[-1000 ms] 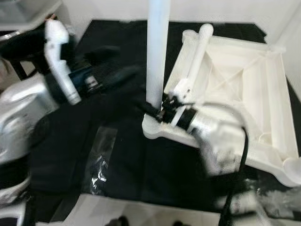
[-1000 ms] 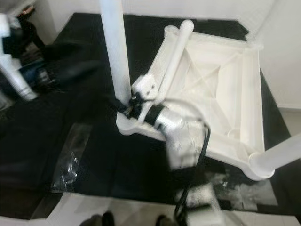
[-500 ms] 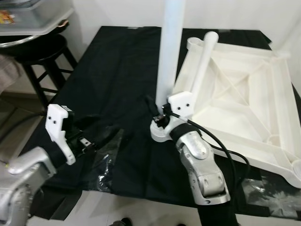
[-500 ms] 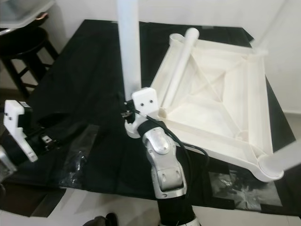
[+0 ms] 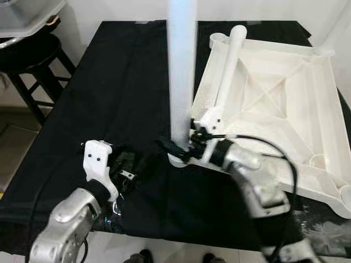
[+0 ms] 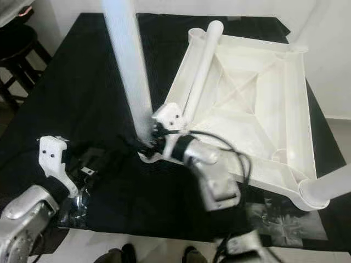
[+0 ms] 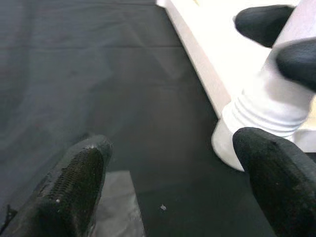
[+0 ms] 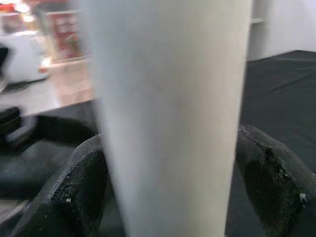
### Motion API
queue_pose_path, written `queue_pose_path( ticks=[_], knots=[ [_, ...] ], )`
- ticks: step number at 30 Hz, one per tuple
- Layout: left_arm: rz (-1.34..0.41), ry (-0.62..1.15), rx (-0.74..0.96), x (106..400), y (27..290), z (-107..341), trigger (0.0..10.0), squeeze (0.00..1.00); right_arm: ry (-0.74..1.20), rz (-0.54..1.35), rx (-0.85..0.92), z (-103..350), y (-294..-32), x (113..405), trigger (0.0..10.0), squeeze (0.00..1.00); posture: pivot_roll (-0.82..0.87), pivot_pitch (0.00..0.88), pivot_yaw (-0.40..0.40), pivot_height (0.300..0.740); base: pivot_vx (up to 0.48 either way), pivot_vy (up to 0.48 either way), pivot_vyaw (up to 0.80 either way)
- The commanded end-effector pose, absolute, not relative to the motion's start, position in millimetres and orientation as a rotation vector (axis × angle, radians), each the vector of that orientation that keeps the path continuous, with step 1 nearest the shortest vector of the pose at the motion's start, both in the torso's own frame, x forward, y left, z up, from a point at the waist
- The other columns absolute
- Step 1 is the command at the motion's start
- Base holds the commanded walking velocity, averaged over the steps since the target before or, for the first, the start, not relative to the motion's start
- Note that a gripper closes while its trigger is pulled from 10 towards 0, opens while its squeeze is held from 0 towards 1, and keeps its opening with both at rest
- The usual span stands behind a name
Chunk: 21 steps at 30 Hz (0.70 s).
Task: Building children table
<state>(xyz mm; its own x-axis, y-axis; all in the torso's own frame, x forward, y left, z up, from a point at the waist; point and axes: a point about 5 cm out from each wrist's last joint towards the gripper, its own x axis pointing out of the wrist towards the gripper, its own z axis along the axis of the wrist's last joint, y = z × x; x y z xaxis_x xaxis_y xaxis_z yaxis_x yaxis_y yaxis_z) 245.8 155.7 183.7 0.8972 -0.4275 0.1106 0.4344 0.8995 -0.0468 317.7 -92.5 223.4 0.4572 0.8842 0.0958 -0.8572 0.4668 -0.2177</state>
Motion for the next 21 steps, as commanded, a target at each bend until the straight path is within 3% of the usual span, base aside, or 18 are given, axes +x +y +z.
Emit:
queue_pose_path(
  ticks=[1, 6, 7, 8, 9, 21],
  knots=[
    [-0.418, -0.088, -0.058, 245, 157, 178, 10.0, 0.0, -0.185, 1.173, -0.154, 217, -87, 315, 10.0, 0.0, 0.06, 0.245, 0.022, 0.74, 0.0, 0.0, 0.0],
    [-0.391, -0.116, -0.042, 246, 153, 179, 10.0, 0.0, -0.168, 1.223, -0.143, 218, -89, 325, 10.0, 0.0, 0.07, 0.23, 0.011, 0.74, 0.0, 0.0, 0.0],
    [-0.386, -0.126, -0.036, 246, 152, 179, 10.0, 0.0, -0.168, 1.23, -0.134, 218, -90, 330, 8.3, 0.0, 0.07, 0.226, 0.007, 0.74, 0.0, 0.0, 0.0],
    [-0.383, -0.136, -0.034, 246, 151, 180, 10.0, 0.0, -0.169, 1.246, -0.125, 219, -91, 333, 5.8, 0.0, 0.08, 0.224, 0.005, 0.74, 0.0, 0.0, 0.0],
    [-0.379, -0.149, -0.025, 247, 150, 182, 10.0, 0.0, -0.167, 1.259, -0.113, 219, -92, 336, 0.0, 0.0, 0.08, 0.215, 0.002, 0.74, 0.0, 0.0, 0.0],
    [-0.323, -0.202, 0.015, 252, 157, 190, 10.0, 0.0, -0.161, 1.283, -0.12, 214, -97, 339, 0.0, 0.0, 0.06, 0.206, -0.004, 0.74, 0.0, 0.0, 0.0]
  ],
)
